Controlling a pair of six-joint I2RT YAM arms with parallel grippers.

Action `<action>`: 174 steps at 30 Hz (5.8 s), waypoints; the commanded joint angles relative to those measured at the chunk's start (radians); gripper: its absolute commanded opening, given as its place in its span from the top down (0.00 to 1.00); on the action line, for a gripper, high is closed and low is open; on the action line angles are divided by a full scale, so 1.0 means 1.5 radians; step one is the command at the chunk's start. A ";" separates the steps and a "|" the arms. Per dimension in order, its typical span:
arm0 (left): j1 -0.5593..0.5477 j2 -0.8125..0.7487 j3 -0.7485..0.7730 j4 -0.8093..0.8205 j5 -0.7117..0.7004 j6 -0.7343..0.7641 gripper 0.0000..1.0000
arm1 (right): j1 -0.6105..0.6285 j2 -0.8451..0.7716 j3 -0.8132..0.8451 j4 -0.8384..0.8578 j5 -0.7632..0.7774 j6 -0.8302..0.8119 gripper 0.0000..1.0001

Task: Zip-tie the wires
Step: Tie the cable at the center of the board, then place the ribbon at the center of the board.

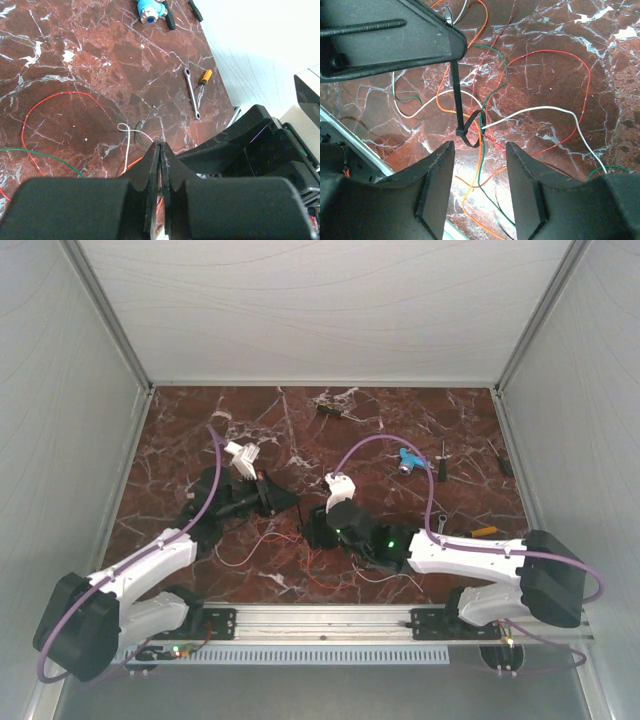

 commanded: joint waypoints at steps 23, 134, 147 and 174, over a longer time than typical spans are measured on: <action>-0.001 -0.009 0.029 0.011 0.000 0.011 1.00 | 0.010 0.046 0.053 0.050 0.018 -0.025 0.74; 0.202 0.303 0.248 -0.029 -0.151 0.077 1.00 | 0.012 0.084 -0.003 0.027 0.008 -0.005 1.00; 0.202 0.293 0.249 -0.046 -0.142 0.052 0.92 | 0.012 0.100 0.008 0.020 0.004 0.000 1.00; 0.203 -0.309 0.151 -0.426 -0.178 0.287 0.00 | -0.242 0.166 0.261 -0.022 -0.199 -0.151 0.94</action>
